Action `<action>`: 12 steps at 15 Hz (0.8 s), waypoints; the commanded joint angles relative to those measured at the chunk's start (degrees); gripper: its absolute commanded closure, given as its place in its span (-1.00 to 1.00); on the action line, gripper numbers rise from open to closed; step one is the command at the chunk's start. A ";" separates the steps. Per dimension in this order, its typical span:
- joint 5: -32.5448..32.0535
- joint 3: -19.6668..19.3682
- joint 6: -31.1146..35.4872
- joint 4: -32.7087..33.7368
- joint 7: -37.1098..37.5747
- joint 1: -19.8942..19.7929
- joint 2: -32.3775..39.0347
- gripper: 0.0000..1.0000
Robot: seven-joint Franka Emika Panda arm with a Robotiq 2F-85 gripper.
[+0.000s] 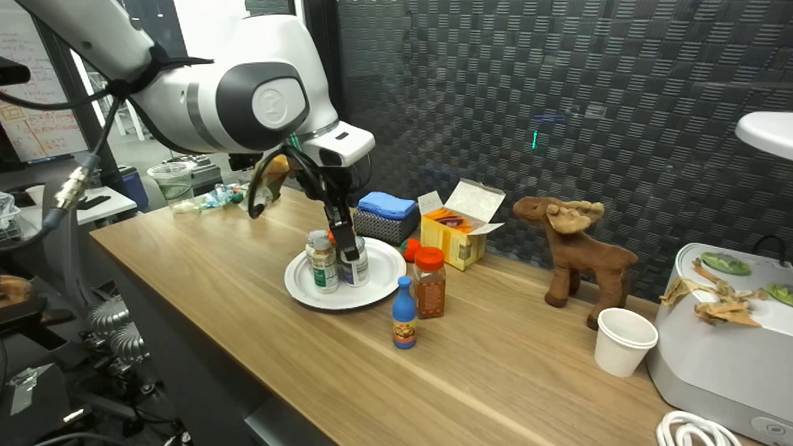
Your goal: Put the bottles and the orange plushie surrounding the white plate on the white plate
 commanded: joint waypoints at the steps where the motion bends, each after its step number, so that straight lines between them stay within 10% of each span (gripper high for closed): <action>1: 0.46 -0.99 1.11 2.75 0.94 1.74 2.63 0.57; 6: 0.26 -1.23 0.92 3.45 0.74 2.23 3.17 0.56; 7: -0.07 -1.40 0.81 3.36 0.77 2.42 3.15 -0.39; 12: -2.46 -3.97 -0.59 2.92 3.27 4.19 2.44 -0.98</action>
